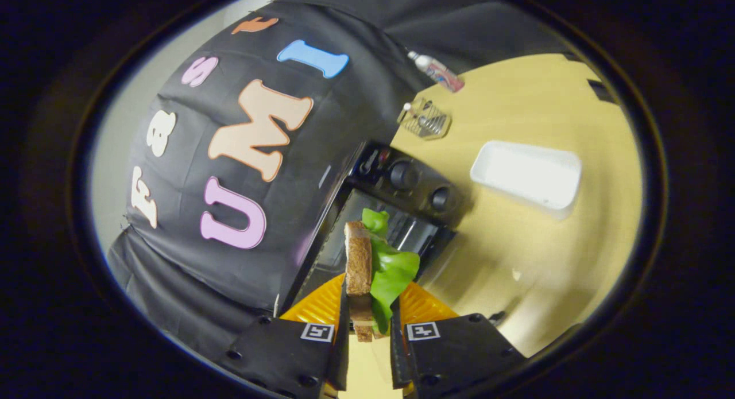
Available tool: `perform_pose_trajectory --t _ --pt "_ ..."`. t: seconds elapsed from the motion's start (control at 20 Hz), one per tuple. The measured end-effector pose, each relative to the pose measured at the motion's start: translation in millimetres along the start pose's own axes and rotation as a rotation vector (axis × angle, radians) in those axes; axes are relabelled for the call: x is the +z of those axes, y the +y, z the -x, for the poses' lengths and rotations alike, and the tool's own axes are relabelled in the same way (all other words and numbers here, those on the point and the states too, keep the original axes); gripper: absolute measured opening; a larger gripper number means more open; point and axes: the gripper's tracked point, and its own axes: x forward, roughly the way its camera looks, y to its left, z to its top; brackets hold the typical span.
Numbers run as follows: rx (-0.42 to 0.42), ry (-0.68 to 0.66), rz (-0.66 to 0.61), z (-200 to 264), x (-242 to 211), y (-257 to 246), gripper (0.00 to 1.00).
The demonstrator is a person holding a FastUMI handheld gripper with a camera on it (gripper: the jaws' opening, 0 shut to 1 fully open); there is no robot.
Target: Open the toaster oven, put the food inside, and close the toaster oven door.
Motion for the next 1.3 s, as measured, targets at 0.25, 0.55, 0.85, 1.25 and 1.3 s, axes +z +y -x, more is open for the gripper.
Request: perform_pose_trajectory --t 0.25,0.55,0.85,1.25,1.3 --pt "0.044 0.042 -0.077 -49.4 -22.4 18.0 0.31" --pt "0.072 0.065 -0.175 -100.2 -32.7 24.5 0.31" --pt "0.026 0.083 -0.191 -121.2 -40.3 12.9 0.34" --pt "-0.074 0.067 -0.164 -109.2 -34.7 3.6 0.64" --pt "-0.086 0.060 -0.151 -104.8 -33.8 2.2 0.69"
